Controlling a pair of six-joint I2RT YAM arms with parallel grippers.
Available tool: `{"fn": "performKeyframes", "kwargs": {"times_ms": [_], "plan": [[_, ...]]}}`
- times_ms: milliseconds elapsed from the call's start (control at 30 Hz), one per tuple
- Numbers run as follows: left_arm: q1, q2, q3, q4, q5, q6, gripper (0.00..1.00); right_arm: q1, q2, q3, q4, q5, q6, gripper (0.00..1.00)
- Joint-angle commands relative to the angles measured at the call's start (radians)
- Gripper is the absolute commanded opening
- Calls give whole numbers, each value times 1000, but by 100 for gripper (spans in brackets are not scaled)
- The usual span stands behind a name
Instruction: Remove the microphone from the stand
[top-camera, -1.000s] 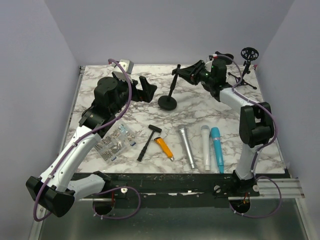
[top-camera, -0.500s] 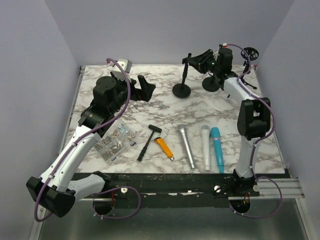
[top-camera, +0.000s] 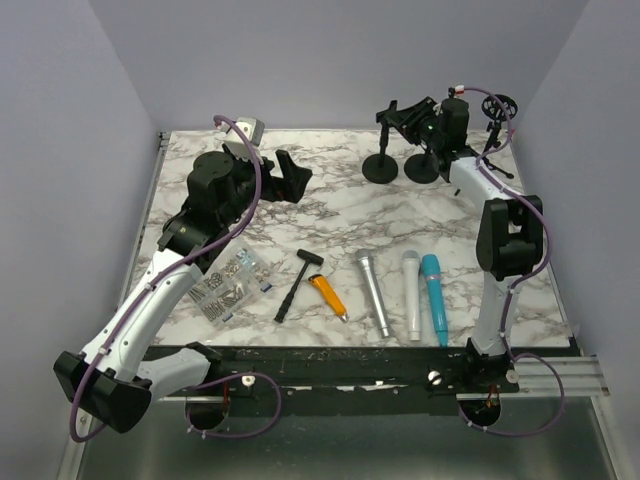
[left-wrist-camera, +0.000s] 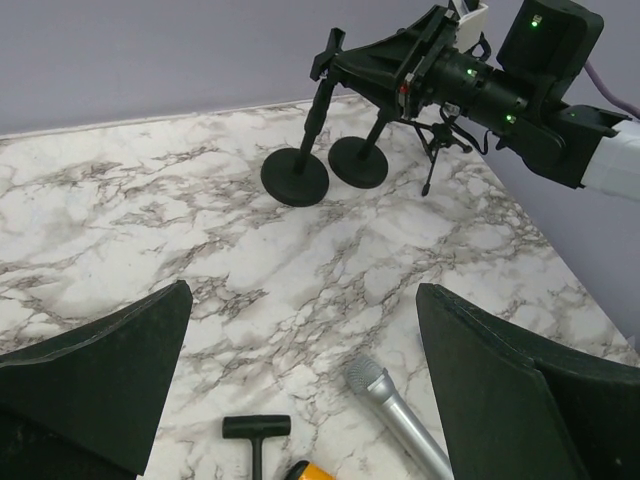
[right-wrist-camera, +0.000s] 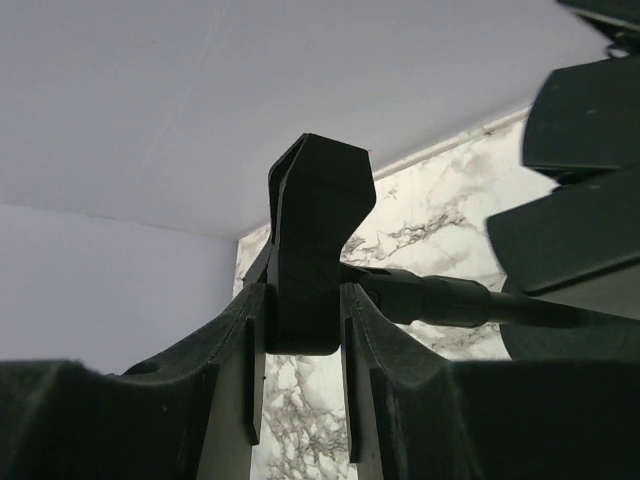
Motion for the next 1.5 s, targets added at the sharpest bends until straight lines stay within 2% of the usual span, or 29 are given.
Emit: {"fn": "performKeyframes", "kwargs": {"times_ms": [0,100,233,333,433,700,933,1233,1333,1467], "plan": [[7,12,-2,-1,26,-9,99,-6,-14,-80,-11,38,-46,36],[10,17,-2,0,33,-15,99,-5,-41,-105,-14,23,-58,59],[13,19,-1,2,44,-21,99,-6,-97,-131,-46,12,-79,79],[16,19,-1,1,47,-22,98,-6,-150,-158,-79,9,-104,90],[19,19,-2,3,45,-23,99,-5,-229,-223,-91,-2,-139,96],[33,21,-4,6,52,-27,99,-1,-563,-508,-188,-23,-258,100],[35,3,-28,36,58,-32,98,5,-935,-749,-423,21,-316,100],[26,-129,-94,129,13,-51,98,5,-1363,-794,-714,123,-346,100],[26,-215,-136,175,16,-96,99,3,-1453,-787,-787,162,-358,100],[26,-385,-265,241,15,-132,99,3,-1589,-793,-847,203,-374,100]]}}
